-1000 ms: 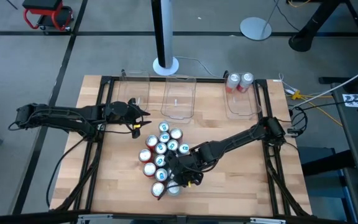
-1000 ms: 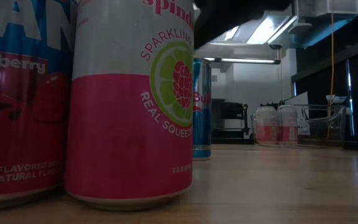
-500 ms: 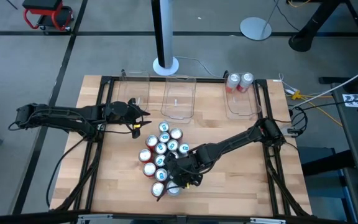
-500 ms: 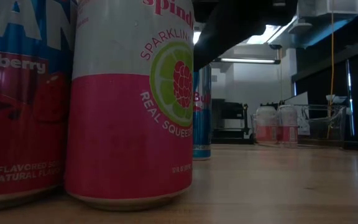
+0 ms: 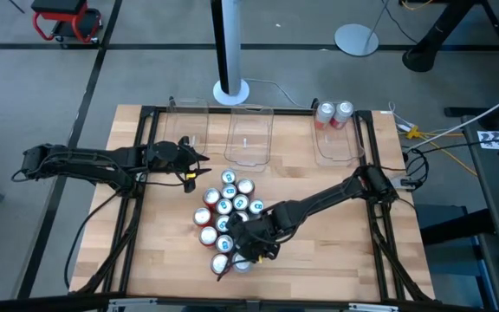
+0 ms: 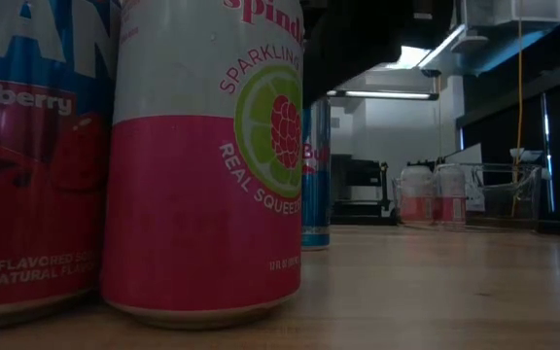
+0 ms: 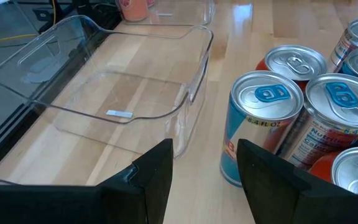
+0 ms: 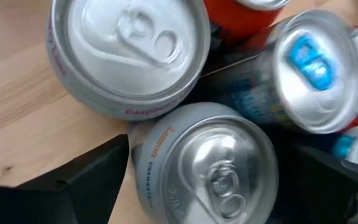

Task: Sort soda cans
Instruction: Put the blue-white soda can into the right transparent bin

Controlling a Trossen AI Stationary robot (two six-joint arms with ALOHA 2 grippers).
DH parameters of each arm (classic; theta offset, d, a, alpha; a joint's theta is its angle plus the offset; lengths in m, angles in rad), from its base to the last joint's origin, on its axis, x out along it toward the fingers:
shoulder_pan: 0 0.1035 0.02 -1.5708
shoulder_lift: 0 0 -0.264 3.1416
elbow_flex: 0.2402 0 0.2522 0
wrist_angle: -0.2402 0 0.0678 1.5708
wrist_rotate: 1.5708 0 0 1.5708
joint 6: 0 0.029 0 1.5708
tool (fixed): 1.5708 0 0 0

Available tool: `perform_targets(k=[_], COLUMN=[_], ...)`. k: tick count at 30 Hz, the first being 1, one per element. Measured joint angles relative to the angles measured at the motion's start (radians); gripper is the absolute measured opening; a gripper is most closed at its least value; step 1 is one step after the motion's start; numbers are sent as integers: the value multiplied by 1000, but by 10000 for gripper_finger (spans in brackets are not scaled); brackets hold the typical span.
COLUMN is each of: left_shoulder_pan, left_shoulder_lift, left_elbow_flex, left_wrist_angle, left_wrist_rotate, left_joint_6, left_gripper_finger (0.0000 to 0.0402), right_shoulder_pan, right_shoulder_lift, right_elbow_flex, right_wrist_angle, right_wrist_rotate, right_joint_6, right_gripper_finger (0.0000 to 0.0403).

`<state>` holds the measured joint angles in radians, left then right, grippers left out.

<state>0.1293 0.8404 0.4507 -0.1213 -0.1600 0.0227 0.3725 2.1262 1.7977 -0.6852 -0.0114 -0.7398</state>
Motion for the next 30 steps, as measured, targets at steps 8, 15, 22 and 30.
perform_targets(k=[8,15,22,30], left_shoulder_pan=[0,0,0,0], left_shoulder_lift=[0,0,0,0], left_elbow_flex=[0,0,0,0], left_wrist_angle=[-1,-1,-1,-2], left_wrist_rotate=[0,0,0,0], left_joint_6=[0,0,0,3], left_gripper_finger=[169,169,169,169], right_shoulder_pan=[0,0,1,25], right_shoulder_lift=[6,3,3,-22], right_elbow_flex=[1,2,2,-1], right_wrist_angle=[1,-14,-16,-76], right_wrist_rotate=[-6,-8,-8,-24], right_joint_6=[7,11,24,58], right_gripper_finger=[363,295,293,291])
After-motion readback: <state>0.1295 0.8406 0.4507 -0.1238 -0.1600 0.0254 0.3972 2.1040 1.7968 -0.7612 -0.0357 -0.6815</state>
